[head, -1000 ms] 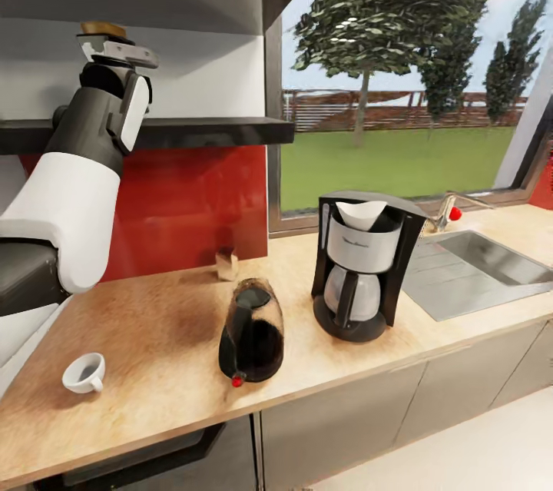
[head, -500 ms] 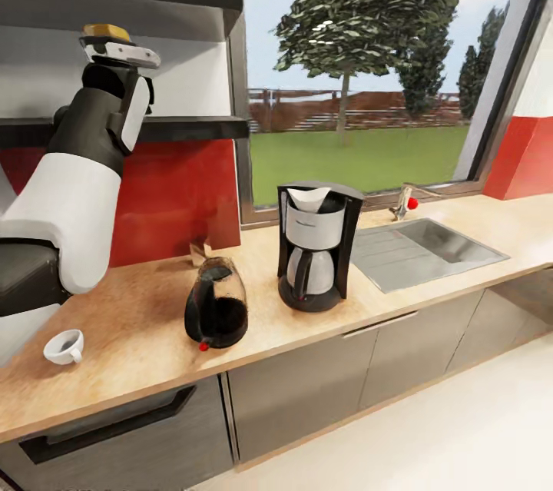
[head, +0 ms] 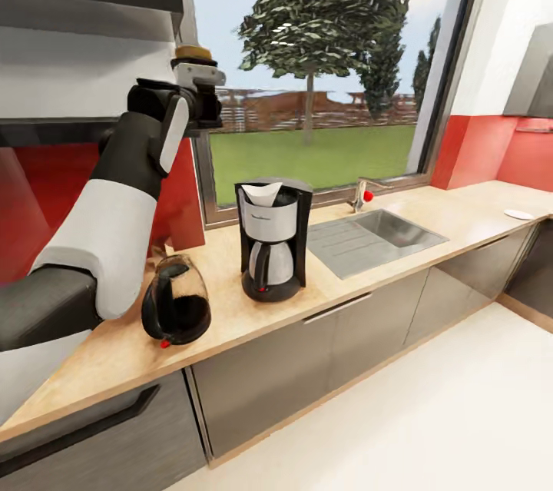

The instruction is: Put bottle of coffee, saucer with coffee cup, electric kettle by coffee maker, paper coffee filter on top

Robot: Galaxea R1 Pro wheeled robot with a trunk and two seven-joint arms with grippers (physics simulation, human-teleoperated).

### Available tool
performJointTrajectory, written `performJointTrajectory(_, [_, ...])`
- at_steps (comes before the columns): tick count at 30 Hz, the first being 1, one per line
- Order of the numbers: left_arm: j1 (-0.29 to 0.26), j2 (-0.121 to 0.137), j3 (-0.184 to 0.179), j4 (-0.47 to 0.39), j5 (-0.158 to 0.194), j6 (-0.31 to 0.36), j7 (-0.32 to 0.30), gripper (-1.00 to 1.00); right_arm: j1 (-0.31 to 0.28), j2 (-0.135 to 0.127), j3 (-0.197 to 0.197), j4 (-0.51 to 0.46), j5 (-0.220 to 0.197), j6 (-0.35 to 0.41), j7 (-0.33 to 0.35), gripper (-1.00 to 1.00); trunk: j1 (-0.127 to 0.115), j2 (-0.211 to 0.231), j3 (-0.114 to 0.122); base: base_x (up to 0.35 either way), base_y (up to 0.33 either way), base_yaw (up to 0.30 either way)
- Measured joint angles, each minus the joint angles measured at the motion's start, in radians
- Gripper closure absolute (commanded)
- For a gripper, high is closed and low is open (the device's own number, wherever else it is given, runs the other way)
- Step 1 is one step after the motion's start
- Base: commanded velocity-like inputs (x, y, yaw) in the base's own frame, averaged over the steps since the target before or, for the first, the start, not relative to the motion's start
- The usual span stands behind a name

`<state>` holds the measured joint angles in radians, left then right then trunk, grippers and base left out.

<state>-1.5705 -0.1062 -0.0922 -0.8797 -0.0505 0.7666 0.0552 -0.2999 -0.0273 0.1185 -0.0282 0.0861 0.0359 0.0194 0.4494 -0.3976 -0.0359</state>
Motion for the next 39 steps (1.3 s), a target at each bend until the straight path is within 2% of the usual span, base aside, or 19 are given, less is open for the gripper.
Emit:
performJointTrajectory(4, [0.004, -0.005, -0.007, -0.015, 0.003, 0.002, -0.090, 1.00, 0.000, 0.000, 0.000, -0.001, 0.000, -0.001, 0.000, -1.00, 0.000, 0.000, 0.000, 0.000, 0.000, -0.261])
performJointTrajectory(8, [0.005, -0.007, -0.008, -0.018, -0.002, 0.005, -0.143, 1.00, 0.000, 0.000, 0.000, -0.002, 0.000, -0.001, 0.000, -1.00, 0.000, 0.000, 0.000, 0.000, 0.000, -0.252])
performJointTrajectory(10, [0.005, -0.013, -0.008, -0.021, 0.013, 0.008, -0.166, 1.00, 0.000, 0.000, 0.000, -0.002, 0.000, -0.001, -0.001, -1.00, 0.000, 0.000, 0.000, 0.000, 0.000, -0.111])
performJointTrajectory(18, [0.017, -0.021, -0.008, -0.022, 0.045, 0.010, -0.178, 1.00, 0.000, 0.000, 0.000, -0.004, 0.000, -0.002, 0.000, -1.00, 0.000, 0.000, 0.000, 0.000, 0.000, -0.025])
performJointTrajectory(22, [0.081, -0.021, -0.009, -0.073, 0.045, 0.009, -0.176, 1.00, 0.000, 0.000, 0.000, -0.006, 0.000, -0.003, 0.000, -1.00, 0.000, 0.000, 0.000, 0.000, 0.000, -0.002])
performJointTrajectory(24, [0.145, -0.018, -0.010, -0.153, 0.039, 0.010, -0.170, 1.00, 0.000, 0.000, 0.000, -0.008, 0.000, -0.012, 0.000, -1.00, 0.000, 0.000, 0.000, 0.000, 0.000, 0.000])
performJointTrajectory(25, [0.179, -0.016, -0.013, -0.195, 0.037, 0.011, -0.167, 1.00, 0.000, -0.001, 0.000, -0.010, 0.000, -0.045, 0.001, -1.00, 0.000, 0.000, 0.000, 0.000, 0.000, 0.000])
performJointTrajectory(27, [0.209, -0.015, -0.016, -0.225, 0.030, 0.012, -0.165, 1.00, 0.000, -0.001, 0.001, -0.010, 0.000, -0.081, 0.002, -1.00, 0.000, 0.000, 0.000, 0.000, 0.000, 0.000])
performJointTrajectory(31, [0.257, -0.015, -0.013, -0.277, -0.026, 0.013, -0.155, 1.00, 0.000, -0.002, 0.001, -0.010, 0.000, -0.113, 0.003, -1.00, 0.000, 0.000, 0.000, 0.000, 0.000, 0.000])
performJointTrajectory(33, [0.273, -0.014, -0.012, -0.295, -0.042, 0.014, -0.152, 1.00, 0.000, -0.003, 0.001, -0.010, 0.000, -0.117, 0.003, -1.00, 0.000, 0.000, 0.000, -0.006, -0.004, 0.000])
performJointTrajectory(39, [0.308, -0.012, -0.013, -0.333, -0.059, 0.016, -0.151, 1.00, 0.000, -0.003, 0.001, -0.010, 0.000, -0.120, 0.001, -1.00, 0.000, 0.000, 0.000, -0.138, -0.141, 0.000])
